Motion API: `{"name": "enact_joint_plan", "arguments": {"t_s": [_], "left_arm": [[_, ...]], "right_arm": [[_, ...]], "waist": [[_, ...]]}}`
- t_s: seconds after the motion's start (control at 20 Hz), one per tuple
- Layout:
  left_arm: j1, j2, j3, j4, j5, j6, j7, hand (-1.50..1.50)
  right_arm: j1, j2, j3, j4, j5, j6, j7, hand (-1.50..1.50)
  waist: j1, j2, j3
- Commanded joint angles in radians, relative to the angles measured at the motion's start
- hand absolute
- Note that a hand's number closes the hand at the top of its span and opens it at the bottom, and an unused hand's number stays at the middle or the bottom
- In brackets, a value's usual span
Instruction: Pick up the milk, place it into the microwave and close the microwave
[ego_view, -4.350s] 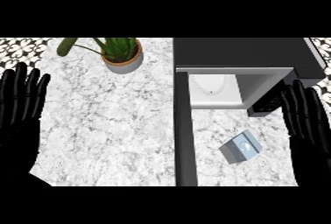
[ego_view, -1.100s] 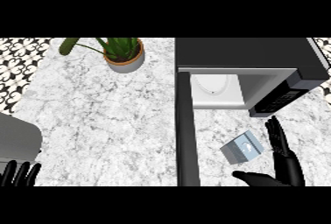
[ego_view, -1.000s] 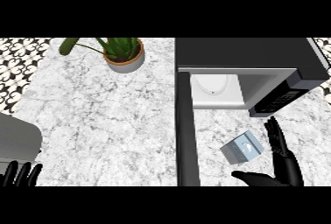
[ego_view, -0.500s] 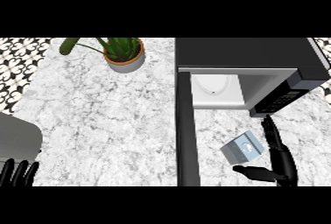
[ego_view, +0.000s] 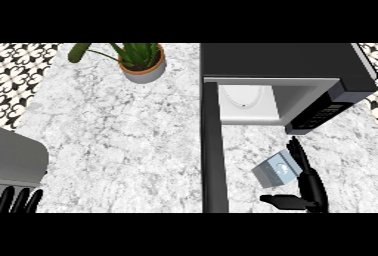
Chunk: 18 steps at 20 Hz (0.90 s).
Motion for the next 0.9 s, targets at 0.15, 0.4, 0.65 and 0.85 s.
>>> {"name": "enact_joint_plan", "arguments": {"t_s": [0.15,0.4,0.65,0.85], "left_arm": [[-0.029,-0.013,-0.003,0.017,0.003,-0.008,0.018,-1.5],[0.038,-0.013,-0.112,0.001,-0.073,0.053,-0.037,-1.5],[0.027,0.021,0.07,0.028,0.05,-0.052,-0.042,-1.5],[0.029,0.002,0.058,0.045,0.031,-0.057,-0.064,-1.5]], "right_arm": [[-0.175,0.005,-0.069,0.244,-0.018,-0.006,-0.11,-1.5],[-0.155,-0.015,-0.094,0.289,-0.063,0.115,-0.213,-1.5],[-0.163,0.015,-0.081,0.293,-0.095,0.213,-0.222,1.5],[-0.139,0.047,-0.074,0.209,-0.126,0.185,-0.178,1.5]], "waist": [[0.003,0.002,0.0],[0.005,0.0,0.001],[0.007,0.0,0.0],[-0.001,-0.002,-0.001]]}}
